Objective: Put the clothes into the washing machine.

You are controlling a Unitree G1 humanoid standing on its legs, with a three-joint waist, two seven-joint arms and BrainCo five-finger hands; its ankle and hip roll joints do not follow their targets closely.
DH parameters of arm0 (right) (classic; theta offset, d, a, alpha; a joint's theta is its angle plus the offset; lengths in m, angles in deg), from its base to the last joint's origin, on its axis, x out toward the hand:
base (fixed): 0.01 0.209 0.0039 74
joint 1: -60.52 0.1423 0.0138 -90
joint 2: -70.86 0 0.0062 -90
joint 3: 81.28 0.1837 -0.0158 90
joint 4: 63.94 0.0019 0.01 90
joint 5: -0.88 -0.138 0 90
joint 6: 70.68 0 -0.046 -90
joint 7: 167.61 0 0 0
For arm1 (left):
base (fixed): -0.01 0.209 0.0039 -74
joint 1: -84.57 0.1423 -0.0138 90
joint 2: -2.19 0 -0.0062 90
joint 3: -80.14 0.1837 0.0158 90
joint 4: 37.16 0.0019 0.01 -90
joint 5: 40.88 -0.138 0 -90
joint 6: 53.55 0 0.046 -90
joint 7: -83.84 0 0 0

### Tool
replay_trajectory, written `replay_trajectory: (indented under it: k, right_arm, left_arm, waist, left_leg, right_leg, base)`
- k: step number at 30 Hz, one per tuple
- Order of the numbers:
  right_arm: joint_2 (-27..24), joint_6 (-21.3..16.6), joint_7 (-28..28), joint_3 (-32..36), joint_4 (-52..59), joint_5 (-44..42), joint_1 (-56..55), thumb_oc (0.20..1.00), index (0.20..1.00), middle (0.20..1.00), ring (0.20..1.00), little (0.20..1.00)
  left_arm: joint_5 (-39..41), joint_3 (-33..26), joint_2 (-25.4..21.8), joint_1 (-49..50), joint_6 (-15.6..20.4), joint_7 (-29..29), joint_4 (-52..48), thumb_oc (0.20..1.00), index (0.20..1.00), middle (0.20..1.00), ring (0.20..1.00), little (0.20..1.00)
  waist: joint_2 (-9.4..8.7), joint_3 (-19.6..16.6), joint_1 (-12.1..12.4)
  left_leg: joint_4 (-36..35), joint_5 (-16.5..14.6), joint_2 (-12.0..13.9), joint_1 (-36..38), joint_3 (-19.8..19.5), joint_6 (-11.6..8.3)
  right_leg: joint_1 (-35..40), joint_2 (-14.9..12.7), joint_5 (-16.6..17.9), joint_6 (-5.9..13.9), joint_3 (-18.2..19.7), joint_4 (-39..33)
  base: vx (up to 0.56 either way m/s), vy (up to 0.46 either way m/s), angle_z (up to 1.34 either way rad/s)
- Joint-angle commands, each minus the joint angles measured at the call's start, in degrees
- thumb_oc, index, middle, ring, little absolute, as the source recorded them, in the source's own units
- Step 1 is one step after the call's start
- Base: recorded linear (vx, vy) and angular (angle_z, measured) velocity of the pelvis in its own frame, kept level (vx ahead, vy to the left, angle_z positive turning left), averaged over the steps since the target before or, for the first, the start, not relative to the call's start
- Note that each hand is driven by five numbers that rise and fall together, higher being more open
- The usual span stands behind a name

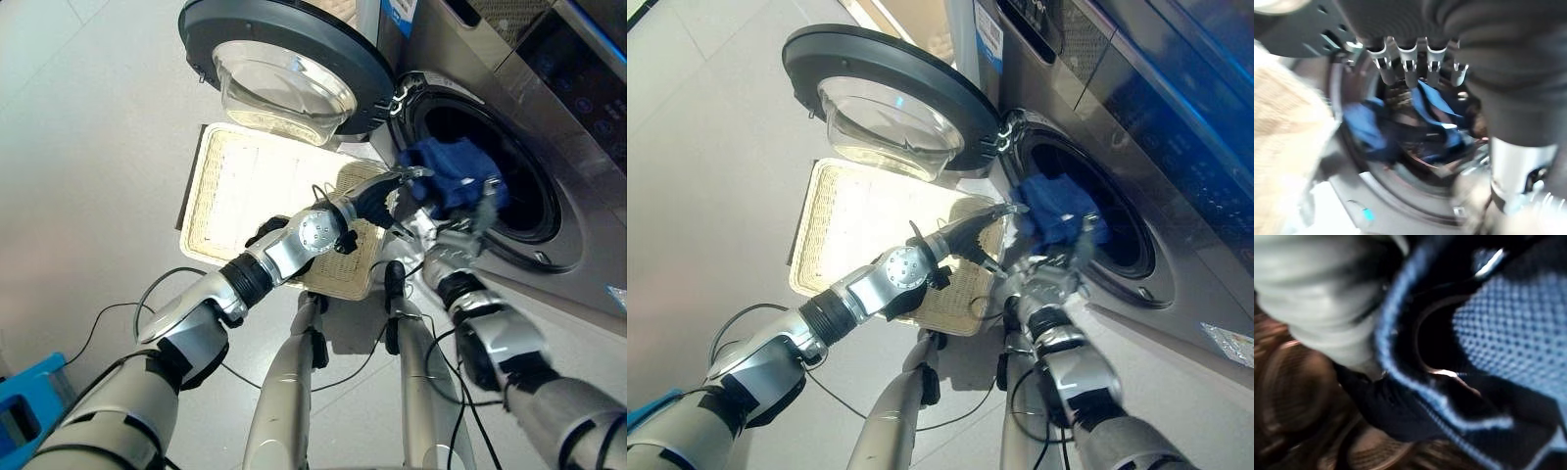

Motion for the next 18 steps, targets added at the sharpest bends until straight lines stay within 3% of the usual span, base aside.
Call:
replay_trajectory:
  k: [1,5,6,9,14,18]
  right_arm:
    - [-6.87,-3.64,-7.06,0.28,-0.01,8.81,4.09,0.2,0.2,0.2,0.2,0.2]
    - [-8.68,-3.64,-9.87,-0.04,-0.02,9.82,5.01,0.2,0.2,0.2,0.2,0.2]
    - [-12.62,-3.04,-11.86,-0.5,0.26,10.62,5.67,0.2,0.2,0.2,0.2,0.2]
    - [-14.73,-2.01,-14.73,-1.96,1.94,11.67,7.9,0.2,0.2,0.2,0.2,0.2]
    - [-16.76,-2.44,-15.22,-1.99,3.58,9.12,9.05,0.2,0.2,0.2,0.2,0.2]
    - [-16.78,-1.97,-11.74,-1.09,4.25,3.13,9.98,0.2,0.2,0.2,0.2,0.2]
  left_arm:
    - [4.85,-1.82,-2.11,-0.24,1.33,1.99,-5.42,1.0,1.0,1.0,1.0,1.0]
    - [6.1,-1.61,-3.57,0.17,1.0,2.15,-6.64,1.0,1.0,1.0,1.0,1.0]
    - [9.51,-0.28,-7.0,2.31,1.32,2.82,-8.99,1.0,1.0,1.0,1.0,1.0]
    - [11.53,0.08,-9.43,3.1,1.93,2.93,-11.19,1.0,1.0,1.0,1.0,1.0]
    - [12.69,0.56,-11.23,4.73,3.53,3.42,-14.08,1.0,1.0,1.0,1.0,1.0]
    - [12.59,1.15,-11.12,5.15,3.97,4.36,-15.15,1.0,1.0,1.0,1.0,1.0]
  waist:
    - [3.61,-0.97,0.37]
    - [3.71,-0.97,0.56]
    - [3.62,-0.97,1.1]
    - [3.58,-0.97,1.53]
    - [3.54,-0.97,1.79]
    - [3.33,-0.97,2.05]
  left_leg:
    - [4.41,-6.7,-5.15,-0.75,0.2,-1.9]
    - [4.61,-6.72,-5.22,-1.41,-0.02,-1.84]
    - [4.9,-7.28,-5.35,-1.89,-0.22,-1.63]
    - [5.68,-7.02,-5.3,-3.7,-0.27,-1.45]
    - [6.24,-7.39,-5.26,-4.34,-0.51,-1.4]
    - [6.73,-7.56,-5.09,-5.28,-0.82,-1.19]
  right_leg:
    - [0.75,-0.2,1.92,5.31,-4.45,-2.25]
    - [0.19,-0.36,2.03,5.39,-4.69,-2.16]
    - [-0.39,-0.83,1.95,5.74,-5.29,-1.92]
    - [-1.98,-1.05,2.74,5.61,-5.65,-1.78]
    - [-2.57,-1.3,2.79,5.71,-5.92,-1.44]
    - [-3.45,-1.73,2.82,5.86,-6.33,-0.65]
  base:
    - [-0.01,-0.061,-0.01]
    - [0.0,-0.047,0.02]
    - [0.01,-0.114,0.02]
    - [0.0,-0.076,0.04]
    - [0.02,-0.042,0.05]
    - [0.02,-0.045,0.0]
